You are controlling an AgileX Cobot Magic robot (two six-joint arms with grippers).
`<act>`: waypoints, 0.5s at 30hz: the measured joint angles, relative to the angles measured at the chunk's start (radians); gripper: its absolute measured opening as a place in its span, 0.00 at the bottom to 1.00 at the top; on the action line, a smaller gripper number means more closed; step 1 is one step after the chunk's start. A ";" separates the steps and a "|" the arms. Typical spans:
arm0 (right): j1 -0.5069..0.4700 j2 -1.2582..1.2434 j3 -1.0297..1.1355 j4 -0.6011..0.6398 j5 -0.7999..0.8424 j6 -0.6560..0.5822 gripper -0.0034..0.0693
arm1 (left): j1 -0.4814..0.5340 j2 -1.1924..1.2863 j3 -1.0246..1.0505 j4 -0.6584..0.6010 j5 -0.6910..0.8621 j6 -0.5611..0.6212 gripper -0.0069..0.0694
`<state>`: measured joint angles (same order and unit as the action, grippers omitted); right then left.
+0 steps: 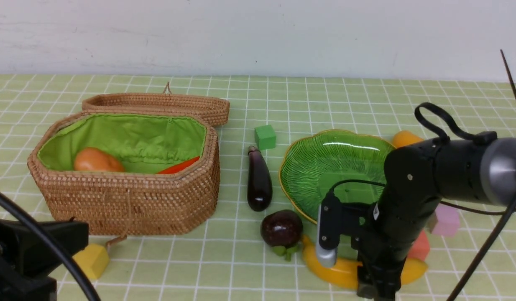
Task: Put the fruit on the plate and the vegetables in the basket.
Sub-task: Use the right arm to grab a banana and put it into the right plate
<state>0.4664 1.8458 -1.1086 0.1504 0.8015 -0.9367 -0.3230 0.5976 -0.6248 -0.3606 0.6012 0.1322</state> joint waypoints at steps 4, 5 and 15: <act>0.000 0.000 -0.003 0.015 0.021 0.000 0.48 | 0.000 0.000 0.000 0.000 0.007 0.000 0.09; 0.000 -0.001 -0.003 0.020 0.027 0.000 0.48 | 0.000 0.000 0.000 0.000 0.007 0.000 0.09; 0.002 -0.185 0.000 0.050 0.196 0.000 0.48 | 0.000 0.000 0.000 0.001 0.007 0.000 0.10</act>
<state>0.4682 1.6611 -1.1087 0.2001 0.9980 -0.9367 -0.3230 0.5976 -0.6248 -0.3599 0.6082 0.1322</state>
